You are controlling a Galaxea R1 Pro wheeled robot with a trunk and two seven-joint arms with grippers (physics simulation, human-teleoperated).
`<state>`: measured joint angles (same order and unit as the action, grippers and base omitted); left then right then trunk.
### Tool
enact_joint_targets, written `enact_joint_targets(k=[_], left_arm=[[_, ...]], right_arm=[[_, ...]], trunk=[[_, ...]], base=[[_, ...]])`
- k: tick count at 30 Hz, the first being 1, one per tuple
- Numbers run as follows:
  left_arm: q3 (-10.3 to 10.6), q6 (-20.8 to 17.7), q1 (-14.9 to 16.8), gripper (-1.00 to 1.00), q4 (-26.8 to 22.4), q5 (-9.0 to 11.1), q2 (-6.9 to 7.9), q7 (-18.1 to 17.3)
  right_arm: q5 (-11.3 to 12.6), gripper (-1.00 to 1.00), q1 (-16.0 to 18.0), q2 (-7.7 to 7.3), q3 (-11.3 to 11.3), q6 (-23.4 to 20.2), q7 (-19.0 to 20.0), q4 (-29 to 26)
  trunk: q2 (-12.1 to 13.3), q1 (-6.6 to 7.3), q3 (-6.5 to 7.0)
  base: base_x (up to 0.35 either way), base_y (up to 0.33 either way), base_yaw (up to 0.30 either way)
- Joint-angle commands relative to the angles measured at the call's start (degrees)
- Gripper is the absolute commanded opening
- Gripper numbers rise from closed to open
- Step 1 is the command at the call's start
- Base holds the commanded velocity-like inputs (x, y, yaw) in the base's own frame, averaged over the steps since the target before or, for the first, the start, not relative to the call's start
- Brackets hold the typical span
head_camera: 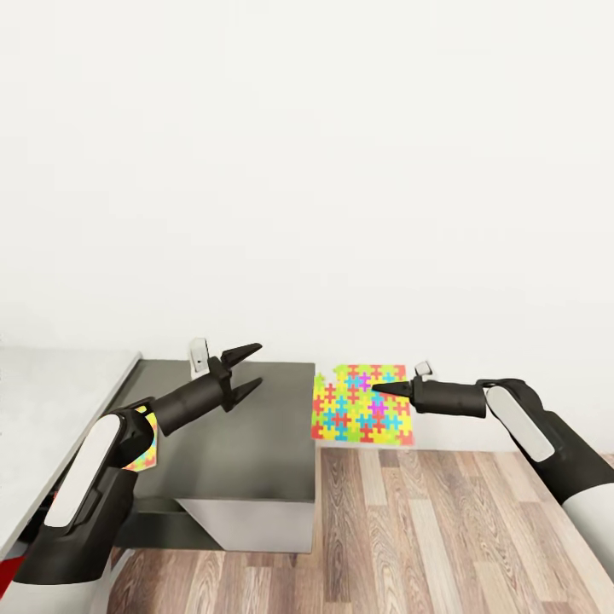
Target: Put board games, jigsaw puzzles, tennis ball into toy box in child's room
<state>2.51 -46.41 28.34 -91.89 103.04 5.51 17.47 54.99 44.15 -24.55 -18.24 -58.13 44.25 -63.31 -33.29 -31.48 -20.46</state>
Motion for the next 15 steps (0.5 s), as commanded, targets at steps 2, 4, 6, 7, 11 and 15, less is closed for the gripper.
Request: enact_joint_targets(k=[2,4,6,7,11,15], left_arm=[[0.03,0.00,0.05,1.00,-0.04,0.58,0.03,0.54],[0.04,0.00,0.05,1.00,-0.04,0.58,0.03,0.54],[0.04,0.00,0.05,1.00,-0.04,0.58,0.03,0.54],[0.04,0.00,0.05,1.00,-0.04,0.58,0.03,0.54],[0.04,0.01,0.05,1.00,-0.04,0.58,0.03,0.54],[0.04,-0.01,0.05,1.00,-0.04,0.58,0.03,0.54]], right_arm=[[-0.09,-1.00,0.03,-0.49,-0.07,-0.11,0.22,-0.31],[-0.03,-1.00,0.01,-1.05,-0.06,-0.12,0.22,-0.65],[0.04,-1.00,-0.05,-1.69,-0.05,-0.13,0.22,-1.21],[0.05,-1.00,-0.06,-1.84,-0.05,-0.13,0.22,-1.37],[0.08,-1.00,-0.09,-2.13,-0.05,-0.14,0.22,-1.67],[0.12,-1.00,-0.10,-2.31,-0.04,-0.14,0.22,-1.88]], trunk=[[0.75,0.42,0.47],[1.55,0.86,1.01],[2.35,1.30,1.56],[2.75,1.52,1.83],[4.36,2.40,2.92],[5.96,3.28,4.00]], base=[[0.000,0.000,0.000],[0.000,0.000,0.000],[0.000,0.000,0.000],[0.000,0.000,0.000],[0.000,0.000,0.000],[0.000,0.000,0.000]])
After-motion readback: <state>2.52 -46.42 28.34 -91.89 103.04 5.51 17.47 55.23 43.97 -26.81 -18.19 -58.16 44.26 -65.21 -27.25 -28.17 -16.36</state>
